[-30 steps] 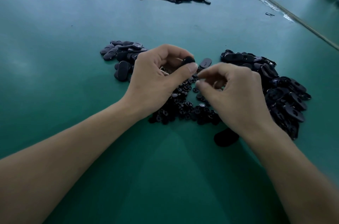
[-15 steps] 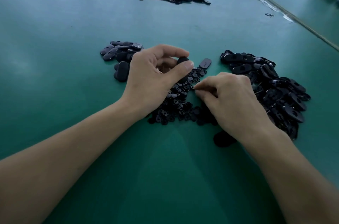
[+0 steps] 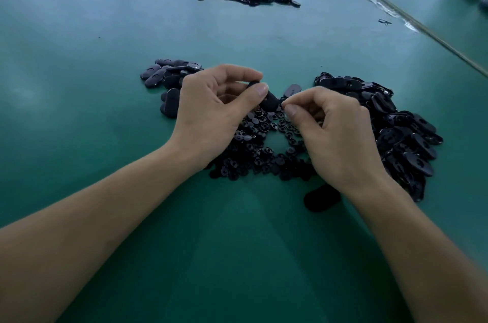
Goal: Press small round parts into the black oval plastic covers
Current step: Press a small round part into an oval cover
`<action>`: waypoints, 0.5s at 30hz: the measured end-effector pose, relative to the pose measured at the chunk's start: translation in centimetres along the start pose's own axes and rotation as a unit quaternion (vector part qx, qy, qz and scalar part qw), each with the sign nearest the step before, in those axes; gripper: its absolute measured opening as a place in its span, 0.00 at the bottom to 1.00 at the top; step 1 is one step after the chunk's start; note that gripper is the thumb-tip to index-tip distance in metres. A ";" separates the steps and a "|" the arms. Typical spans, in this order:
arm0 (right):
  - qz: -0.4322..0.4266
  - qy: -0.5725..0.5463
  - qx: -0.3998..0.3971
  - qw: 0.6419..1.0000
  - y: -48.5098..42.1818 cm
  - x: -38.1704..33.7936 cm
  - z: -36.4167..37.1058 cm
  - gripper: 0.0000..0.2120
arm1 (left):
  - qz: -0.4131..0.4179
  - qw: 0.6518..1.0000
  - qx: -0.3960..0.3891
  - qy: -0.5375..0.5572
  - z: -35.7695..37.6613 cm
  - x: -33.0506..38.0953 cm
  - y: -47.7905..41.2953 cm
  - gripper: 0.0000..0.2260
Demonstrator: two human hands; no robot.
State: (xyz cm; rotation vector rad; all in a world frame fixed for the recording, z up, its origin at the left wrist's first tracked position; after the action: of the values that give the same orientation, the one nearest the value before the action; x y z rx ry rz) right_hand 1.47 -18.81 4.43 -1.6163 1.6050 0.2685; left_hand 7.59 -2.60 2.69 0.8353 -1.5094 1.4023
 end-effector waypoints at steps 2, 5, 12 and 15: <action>0.003 -0.036 0.019 0.999 -0.1 0.1 -0.3 0.06 | -0.003 1.000 -0.001 0.012 0.0 0.0 0.0 0.06; 0.014 -0.096 0.024 0.995 -0.2 0.1 -0.3 0.09 | -0.008 0.999 -0.004 0.036 0.2 0.0 0.1 0.06; 0.036 -0.144 0.047 0.988 -0.1 0.5 -0.6 0.06 | -0.030 0.997 -0.027 0.058 0.6 -0.2 0.3 0.10; 0.035 -0.151 0.042 0.987 -0.2 0.3 -0.5 0.06 | -0.030 0.997 -0.044 0.059 0.8 0.0 0.3 0.09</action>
State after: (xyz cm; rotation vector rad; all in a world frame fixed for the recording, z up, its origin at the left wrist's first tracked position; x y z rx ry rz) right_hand 1.48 -19.39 4.58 -1.3827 1.4216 0.4548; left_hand 7.15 -3.39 2.57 0.7258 -1.4342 1.3087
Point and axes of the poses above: each hand's wrist, its own y-axis away from the middle knuckle, its own z-axis out of the palm, x = y × z, the point moved 6 cm from there along -y, towards the middle knuckle, and after that the axes turned 4 degrees about y, right-handed, at the moved point
